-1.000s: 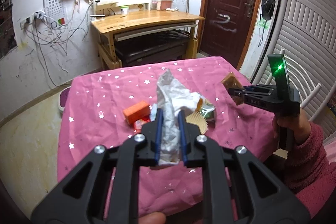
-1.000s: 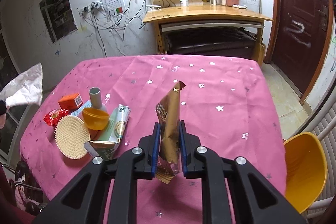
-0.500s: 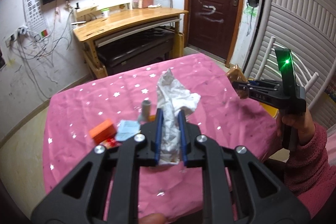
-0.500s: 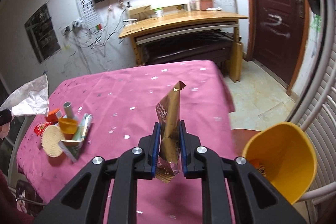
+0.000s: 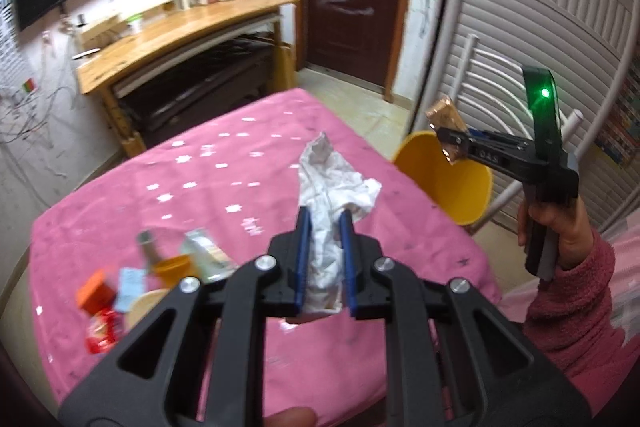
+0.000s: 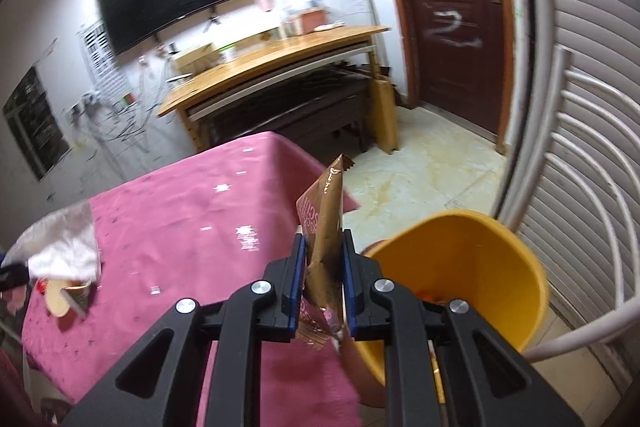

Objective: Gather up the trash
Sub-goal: 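Carry both items to the yellow bin and open both tools to drop them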

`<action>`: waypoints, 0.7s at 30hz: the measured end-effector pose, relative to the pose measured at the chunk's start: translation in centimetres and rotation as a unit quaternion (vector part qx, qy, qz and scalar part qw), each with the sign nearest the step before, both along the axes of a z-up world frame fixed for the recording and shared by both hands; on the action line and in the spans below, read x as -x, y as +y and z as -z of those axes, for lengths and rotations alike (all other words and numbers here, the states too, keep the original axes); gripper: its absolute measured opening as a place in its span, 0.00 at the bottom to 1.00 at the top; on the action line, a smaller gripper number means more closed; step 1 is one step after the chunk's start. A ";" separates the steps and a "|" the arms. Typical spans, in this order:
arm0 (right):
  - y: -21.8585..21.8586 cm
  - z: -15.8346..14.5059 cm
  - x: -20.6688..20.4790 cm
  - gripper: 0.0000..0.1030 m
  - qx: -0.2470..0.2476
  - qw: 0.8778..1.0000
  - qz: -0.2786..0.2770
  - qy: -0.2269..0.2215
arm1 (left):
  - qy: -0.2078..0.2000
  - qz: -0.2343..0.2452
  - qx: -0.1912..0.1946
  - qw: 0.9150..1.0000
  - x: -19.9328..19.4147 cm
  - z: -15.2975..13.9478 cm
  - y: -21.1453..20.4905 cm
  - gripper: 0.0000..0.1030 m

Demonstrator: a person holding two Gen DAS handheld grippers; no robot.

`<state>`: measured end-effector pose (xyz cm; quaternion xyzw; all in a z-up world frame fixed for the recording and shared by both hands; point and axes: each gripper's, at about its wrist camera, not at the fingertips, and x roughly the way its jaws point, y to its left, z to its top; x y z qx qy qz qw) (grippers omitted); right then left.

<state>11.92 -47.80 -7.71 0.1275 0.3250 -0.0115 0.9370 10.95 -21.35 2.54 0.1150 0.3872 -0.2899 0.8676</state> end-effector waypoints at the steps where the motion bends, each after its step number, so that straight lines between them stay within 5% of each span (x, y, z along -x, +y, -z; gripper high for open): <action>1: -0.9 0.4 0.1 0.11 -0.006 1.000 0.009 0.001 | 0.005 0.010 -0.002 1.000 -0.2 0.3 -1.5 0.13; 10: -6.3 3.3 0.7 0.11 -0.043 0.997 0.056 0.023 | 0.044 0.084 -0.009 0.995 -0.6 2.6 -11.4 0.13; 21: -9.8 5.2 0.5 0.11 -0.072 0.992 0.093 0.042 | 0.099 0.101 -0.026 0.990 -3.1 6.4 -19.1 0.13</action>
